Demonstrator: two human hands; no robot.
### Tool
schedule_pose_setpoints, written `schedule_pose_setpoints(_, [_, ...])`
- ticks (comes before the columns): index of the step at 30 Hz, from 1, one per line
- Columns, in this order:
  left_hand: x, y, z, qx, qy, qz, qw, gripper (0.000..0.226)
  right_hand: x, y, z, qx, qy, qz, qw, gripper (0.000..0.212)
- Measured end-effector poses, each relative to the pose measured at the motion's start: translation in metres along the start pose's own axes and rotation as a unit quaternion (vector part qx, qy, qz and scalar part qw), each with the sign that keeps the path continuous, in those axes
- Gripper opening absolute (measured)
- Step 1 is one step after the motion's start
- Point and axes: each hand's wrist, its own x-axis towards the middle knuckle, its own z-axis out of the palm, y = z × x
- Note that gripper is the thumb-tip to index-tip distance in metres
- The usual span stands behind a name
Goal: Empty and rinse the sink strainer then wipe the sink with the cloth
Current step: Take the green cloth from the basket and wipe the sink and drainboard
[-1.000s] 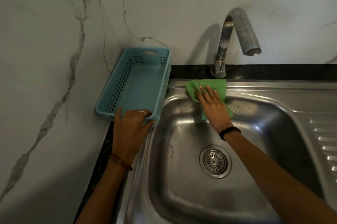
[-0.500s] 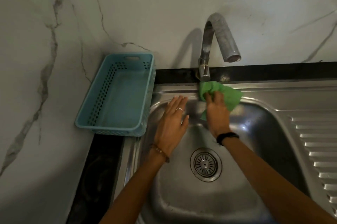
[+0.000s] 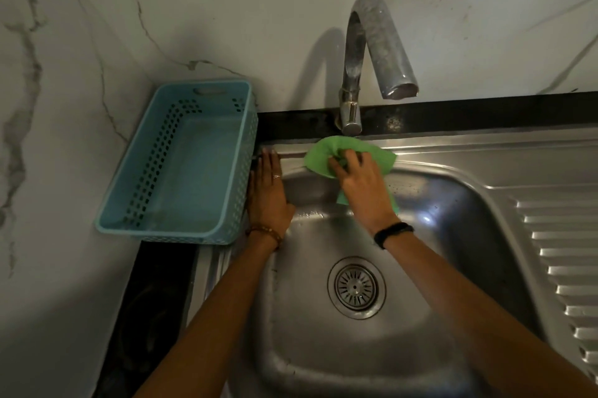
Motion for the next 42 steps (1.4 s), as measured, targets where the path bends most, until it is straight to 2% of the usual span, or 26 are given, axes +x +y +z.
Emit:
schedule_pose_setpoints(3, [0.003,0.003,-0.004,0.015,0.003,-0.011,1.0,0.09,-0.021,0.044,-0.008,-0.05,-0.016,0.066,0.996,0.066])
schedule_pose_setpoints(6, [0.005,0.001,-0.009,0.025,0.003,-0.012,1.0,0.08,-0.037,0.086,-0.018,-0.088,-0.036,0.169,0.981,0.058])
schedule_pose_setpoints(8, [0.005,0.002,-0.009,0.028,0.009,-0.01,1.0,0.075,-0.04,0.096,-0.024,-0.067,-0.04,0.246,0.966,0.052])
schedule_pose_setpoints(10, [0.005,0.004,-0.008,0.032,0.024,-0.015,0.999,0.07,-0.035,0.083,-0.024,-0.041,-0.035,0.277,0.959,0.055])
schedule_pose_setpoints(13, [0.007,0.006,-0.007,0.049,0.033,-0.017,0.998,0.069,-0.019,0.035,-0.016,-0.011,-0.031,0.241,0.97,0.064])
schedule_pose_setpoints(17, [0.01,0.002,-0.005,0.042,0.037,-0.018,0.998,0.067,0.013,-0.046,-0.003,0.09,0.011,0.17,0.981,0.045])
schedule_pose_setpoints(19, [0.011,0.002,-0.004,0.04,0.048,-0.02,0.998,0.061,0.028,-0.074,0.002,0.096,0.025,0.108,0.989,0.051])
schedule_pose_setpoints(21, [0.011,0.004,-0.004,0.036,0.054,-0.026,0.998,0.058,0.035,-0.08,0.005,0.082,0.025,0.064,0.994,0.053])
schedule_pose_setpoints(24, [0.011,0.004,-0.005,0.023,0.038,-0.034,0.998,0.066,0.027,-0.053,0.009,0.062,0.026,0.028,0.997,0.06])
schedule_pose_setpoints(26, [0.011,0.003,-0.004,0.021,0.026,-0.03,0.999,0.069,0.013,-0.021,0.009,0.03,0.021,0.051,0.998,0.065])
schedule_pose_setpoints(29, [0.011,0.003,-0.004,0.03,0.025,-0.028,0.999,0.069,-0.007,0.037,-0.002,-0.002,0.019,0.139,0.99,0.068])
schedule_pose_setpoints(34, [0.011,0.003,-0.004,0.049,0.018,-0.029,0.998,0.07,-0.029,0.111,-0.03,-0.008,0.008,0.299,0.954,0.053])
schedule_pose_setpoints(38, [0.012,0.004,-0.002,0.062,0.026,-0.034,0.997,0.069,-0.021,0.102,-0.03,0.001,0.008,0.344,0.939,0.039])
schedule_pose_setpoints(42, [0.013,0.002,0.001,0.095,0.026,-0.035,0.995,0.065,-0.014,0.052,-0.022,0.058,0.027,0.297,0.953,0.032])
